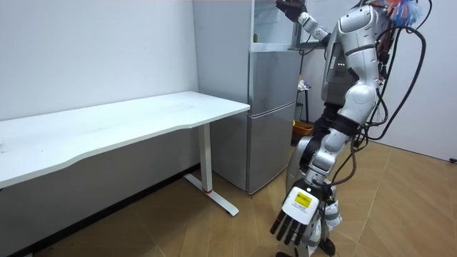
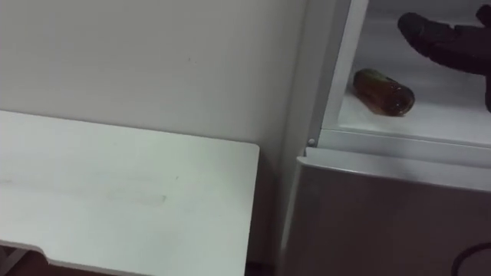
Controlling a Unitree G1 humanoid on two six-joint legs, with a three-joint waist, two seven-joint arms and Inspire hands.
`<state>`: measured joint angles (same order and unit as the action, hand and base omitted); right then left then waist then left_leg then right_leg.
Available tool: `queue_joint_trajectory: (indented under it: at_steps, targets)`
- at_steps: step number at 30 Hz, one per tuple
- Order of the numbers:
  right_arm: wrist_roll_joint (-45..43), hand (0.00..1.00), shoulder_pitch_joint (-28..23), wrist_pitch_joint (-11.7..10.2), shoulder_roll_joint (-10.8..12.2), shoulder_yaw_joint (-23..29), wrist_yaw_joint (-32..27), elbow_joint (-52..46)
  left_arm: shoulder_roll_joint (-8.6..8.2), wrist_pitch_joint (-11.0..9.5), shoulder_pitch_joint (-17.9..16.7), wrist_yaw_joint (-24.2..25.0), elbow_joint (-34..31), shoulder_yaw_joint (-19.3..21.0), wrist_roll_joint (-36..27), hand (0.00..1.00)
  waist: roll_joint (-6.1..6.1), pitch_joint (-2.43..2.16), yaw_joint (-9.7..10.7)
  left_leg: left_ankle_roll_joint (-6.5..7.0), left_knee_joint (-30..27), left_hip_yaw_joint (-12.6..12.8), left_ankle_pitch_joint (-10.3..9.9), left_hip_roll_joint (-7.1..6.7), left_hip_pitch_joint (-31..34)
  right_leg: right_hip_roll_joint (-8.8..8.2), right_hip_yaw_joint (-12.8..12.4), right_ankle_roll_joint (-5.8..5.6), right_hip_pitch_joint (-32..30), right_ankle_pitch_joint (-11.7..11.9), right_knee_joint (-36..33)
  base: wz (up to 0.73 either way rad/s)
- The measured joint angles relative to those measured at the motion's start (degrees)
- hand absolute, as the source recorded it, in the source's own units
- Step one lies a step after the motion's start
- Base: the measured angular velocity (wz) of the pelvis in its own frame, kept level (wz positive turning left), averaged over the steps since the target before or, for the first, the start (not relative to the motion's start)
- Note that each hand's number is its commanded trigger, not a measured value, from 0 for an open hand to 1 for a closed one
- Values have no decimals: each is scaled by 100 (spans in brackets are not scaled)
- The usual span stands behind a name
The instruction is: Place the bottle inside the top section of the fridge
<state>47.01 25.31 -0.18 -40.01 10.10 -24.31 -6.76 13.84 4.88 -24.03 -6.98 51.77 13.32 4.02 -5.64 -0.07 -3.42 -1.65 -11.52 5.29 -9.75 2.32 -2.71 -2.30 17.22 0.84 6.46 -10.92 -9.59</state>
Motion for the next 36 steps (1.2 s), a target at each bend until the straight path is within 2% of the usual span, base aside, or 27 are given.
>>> queue_joint_trajectory:
  at_steps: [3, 5, 6, 8, 11, 13, 16, 18, 20, 23, 25, 26, 29, 31, 33, 36]
  targets:
    - [18, 0, -317, -94, 46, 82, 9, -129, -11, -70, -4, -7, 26, -2, 0, 0, 12, -7, 6, 7, -2, 38, -14, 3, -4, 7, -63, -2, -22, 4, -10, -8]
    - [179, 0, -545, -175, 90, 116, 22, -240, -65, -71, -4, -33, 118, -2, 8, 0, 69, -33, 20, 12, 10, 84, -30, 10, -26, 11, -69, -11, -11, 24, -7, -9]
    - [249, 0, -607, -183, 118, 140, 49, -273, -94, -70, -6, -37, 129, -2, 8, 0, 91, -32, 26, 14, 10, 90, -35, 9, -35, 9, -68, -12, 1, 25, -5, -5]
    - [493, 0, -863, -254, 373, 271, 245, -351, -221, -74, -9, -36, 152, -2, 9, 0, 162, -21, 24, 20, 17, 127, -52, 8, -78, 7, -92, -17, 61, 25, -1, -5]
    - [947, 0, -1168, -290, 682, 287, 515, -350, -304, -79, -5, -32, 257, -14, 2, 0, 228, -7, 33, 19, 19, 165, -65, 18, -111, 10, -147, -20, 70, 23, 2, -7]
    - [1320, 0, -1374, -291, 717, 287, 706, -350, -323, -80, 21, -28, 257, -26, 0, 0, 261, 1, 39, 20, 13, 172, -66, 18, -135, 5, -155, -20, 62, 23, -6, -2]
    - [1780, 0, -1771, -306, 990, 286, 998, -348, -339, -124, 70, -35, 427, -26, -2, 0, 302, 24, 0, 19, 34, 233, -76, 24, -155, 15, -254, -32, 59, 10, -8, -10]
    - [1920, 0, -2034, -307, 1219, 290, 1129, -348, -400, -126, 75, -34, 465, -20, -1, 0, 324, 18, 18, 25, 29, 255, -88, 23, -146, 13, -287, -42, 30, 0, -8, -7]
    - [2099, 0, -2340, -308, 1477, 305, 1251, -348, -467, -126, 87, -24, 464, -21, -1, 0, 372, -31, 39, 30, 22, 259, -89, 15, -87, 6, -288, -44, -50, -1, -21, 0]
    - [2304, 0, -2499, -347, 1651, 364, 1404, -348, -508, -127, 87, -26, 459, -8, 2, 0, 424, -53, 123, 30, 23, 257, -90, 12, -79, 8, -287, -45, -63, 1, -15, 0]
    - [2303, 0, -2602, -389, 1779, 502, 1535, -346, -556, -146, 90, -32, 463, -11, 6, 0, 441, -52, 143, 31, 21, 260, -100, 12, -86, 8, -292, -45, -60, 1, -9, 0]
    - [2299, 0, -2744, -480, 1810, 535, 1605, -336, -593, -161, 91, -34, 472, -12, 8, 0, 459, -49, 143, 32, 20, 271, -106, 12, -93, 6, -296, -46, -53, 1, -11, -4]
    - [2327, 0, -3071, -519, 1861, 638, 1698, -216, -640, -186, 94, -35, 549, -13, -6, 0, 485, -44, 151, 32, 19, 322, -106, 16, -112, 3, -311, -46, -53, 1, -19, -7]
    - [2332, 0, -3166, -537, 1980, 733, 1674, -86, -644, -204, 94, -38, 570, -13, -5, 0, 499, -38, 151, 33, 21, 343, -107, 19, -121, -1, -325, -49, -65, -1, -14, -7]
    - [2330, 0, -3239, -539, 1998, 761, 1662, 72, -654, -274, 98, -37, 610, -9, -2, 0, 531, -20, 156, 36, 77, 384, -110, 19, -192, 3, -383, -54, -48, -5, -19, -11]
    - [2463, 0, -3239, -571, 2001, 765, 1663, 428, -642, -377, 101, -38, 729, -3, -9, 0, 545, -18, 168, 36, 143, 461, -109, 23, -289, 16, -458, -58, -21, -8, -29, -14]
